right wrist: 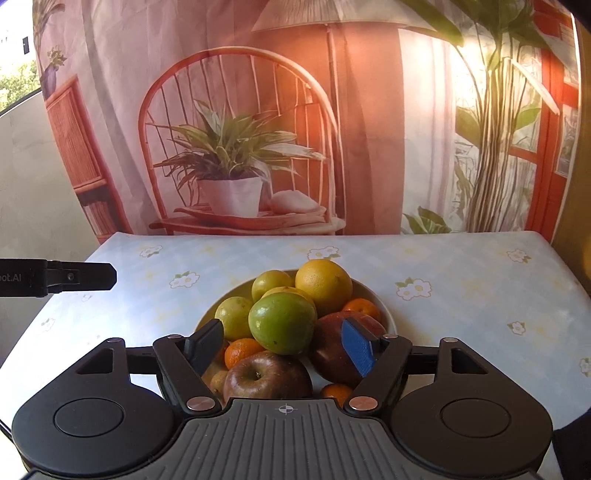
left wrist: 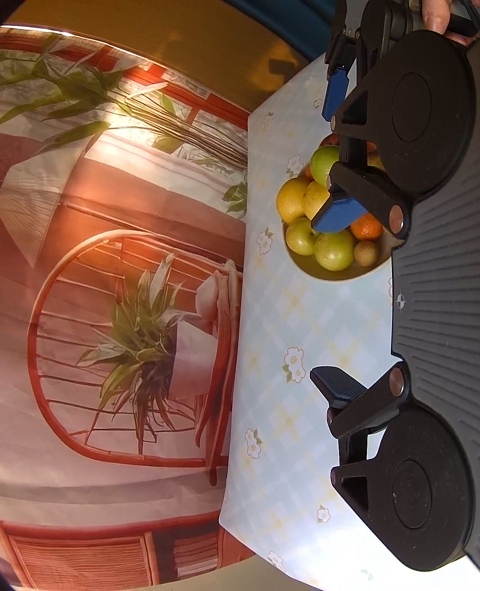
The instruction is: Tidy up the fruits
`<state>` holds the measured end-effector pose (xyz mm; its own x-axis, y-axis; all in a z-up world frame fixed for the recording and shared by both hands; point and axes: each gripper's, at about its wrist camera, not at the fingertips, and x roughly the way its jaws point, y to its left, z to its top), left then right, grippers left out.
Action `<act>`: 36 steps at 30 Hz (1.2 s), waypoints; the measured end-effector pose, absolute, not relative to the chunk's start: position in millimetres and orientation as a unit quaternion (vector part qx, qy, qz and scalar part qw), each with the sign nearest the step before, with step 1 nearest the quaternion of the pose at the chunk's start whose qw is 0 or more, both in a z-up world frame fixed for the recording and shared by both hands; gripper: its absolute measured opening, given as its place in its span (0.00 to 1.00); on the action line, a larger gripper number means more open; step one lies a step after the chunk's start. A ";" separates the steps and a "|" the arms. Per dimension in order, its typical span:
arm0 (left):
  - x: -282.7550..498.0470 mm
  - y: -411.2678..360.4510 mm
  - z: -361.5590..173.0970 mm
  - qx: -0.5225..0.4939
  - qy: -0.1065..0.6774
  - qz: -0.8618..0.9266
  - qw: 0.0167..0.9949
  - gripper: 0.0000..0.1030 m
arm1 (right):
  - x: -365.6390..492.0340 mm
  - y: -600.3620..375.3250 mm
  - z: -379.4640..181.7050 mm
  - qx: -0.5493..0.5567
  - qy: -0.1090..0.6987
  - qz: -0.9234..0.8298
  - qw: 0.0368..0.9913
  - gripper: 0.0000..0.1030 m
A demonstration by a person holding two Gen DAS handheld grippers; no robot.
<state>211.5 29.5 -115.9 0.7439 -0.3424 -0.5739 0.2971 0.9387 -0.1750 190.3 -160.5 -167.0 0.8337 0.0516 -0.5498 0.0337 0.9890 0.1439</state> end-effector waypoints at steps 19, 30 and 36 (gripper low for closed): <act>150.3 33.1 -35.0 -0.005 0.252 -0.186 0.950 0.93 | 130.2 -154.7 -77.7 0.065 0.253 -0.042 0.964 0.99; 120.1 41.5 -12.9 -0.003 0.244 -0.163 0.956 0.93 | 107.7 -147.7 -56.1 0.063 0.264 -0.049 0.961 0.99; 112.6 47.6 -10.9 0.001 0.248 -0.140 0.959 0.93 | 100.6 -139.2 -49.5 0.048 0.264 -0.047 0.962 0.99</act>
<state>112.6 47.6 -10.9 0.8378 -0.2671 -0.4763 0.2685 0.9610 -0.0666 100.6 -139.2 -49.5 0.8560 -0.0648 -0.5128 0.1159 0.9909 0.0682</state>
